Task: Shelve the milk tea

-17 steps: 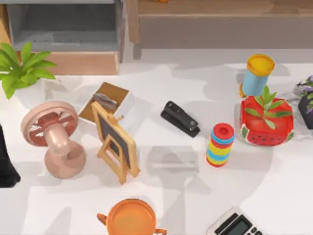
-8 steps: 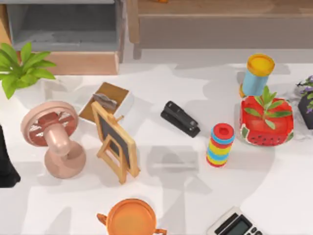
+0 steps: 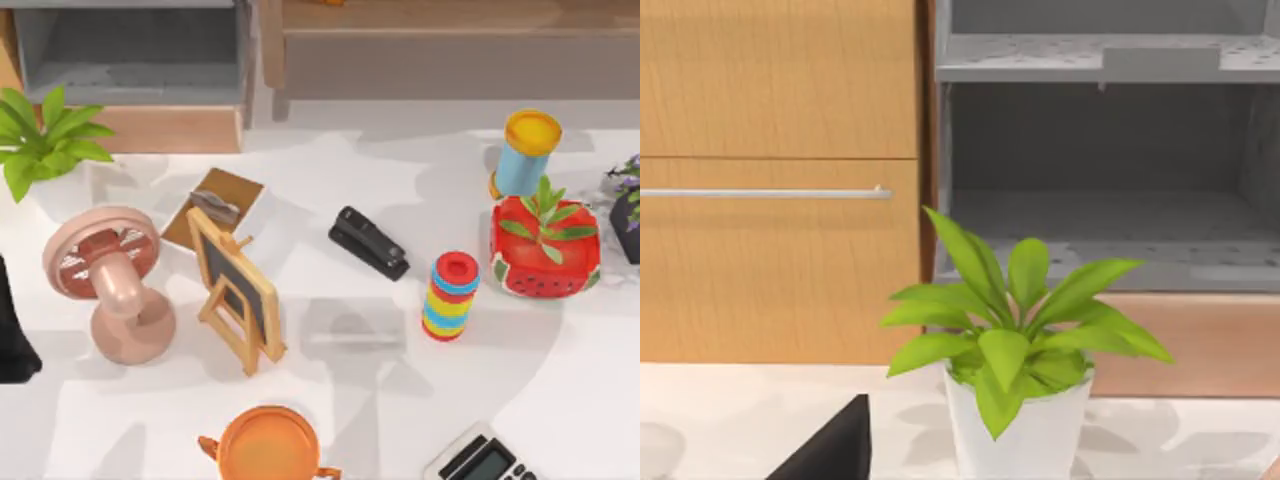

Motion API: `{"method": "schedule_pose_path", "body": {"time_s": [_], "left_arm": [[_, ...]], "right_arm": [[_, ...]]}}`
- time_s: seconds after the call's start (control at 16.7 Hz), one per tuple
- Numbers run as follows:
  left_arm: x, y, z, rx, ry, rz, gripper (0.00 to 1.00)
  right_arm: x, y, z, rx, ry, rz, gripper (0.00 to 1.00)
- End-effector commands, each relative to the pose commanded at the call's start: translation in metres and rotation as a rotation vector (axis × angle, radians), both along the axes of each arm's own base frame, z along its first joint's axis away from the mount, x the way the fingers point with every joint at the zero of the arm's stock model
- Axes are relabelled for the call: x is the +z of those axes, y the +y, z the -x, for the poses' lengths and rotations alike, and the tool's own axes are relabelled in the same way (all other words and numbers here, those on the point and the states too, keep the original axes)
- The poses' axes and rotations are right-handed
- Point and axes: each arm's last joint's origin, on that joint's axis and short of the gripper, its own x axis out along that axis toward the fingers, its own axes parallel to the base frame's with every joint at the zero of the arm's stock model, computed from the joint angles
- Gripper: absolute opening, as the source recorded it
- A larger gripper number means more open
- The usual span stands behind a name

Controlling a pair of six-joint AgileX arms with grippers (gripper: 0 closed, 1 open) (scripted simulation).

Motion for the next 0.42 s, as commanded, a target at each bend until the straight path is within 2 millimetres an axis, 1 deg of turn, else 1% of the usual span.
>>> {"method": "schedule_pose_path", "body": {"time_s": [0.06,0.12,0.42], "left_arm": [[0.0000,0.0000,0.0000,0.000,0.000,0.000,1.00],[0.0000,0.0000,0.0000,0.000,0.000,0.000,1.00],[0.0000,0.0000,0.0000,0.000,0.000,0.000,1.00]], "right_arm": [[0.0000,0.0000,0.0000,0.000,0.000,0.000,0.98],[0.0000,0.0000,0.0000,0.000,0.000,0.000,1.00],[0.0000,0.0000,0.0000,0.000,0.000,0.000,1.00]]}}
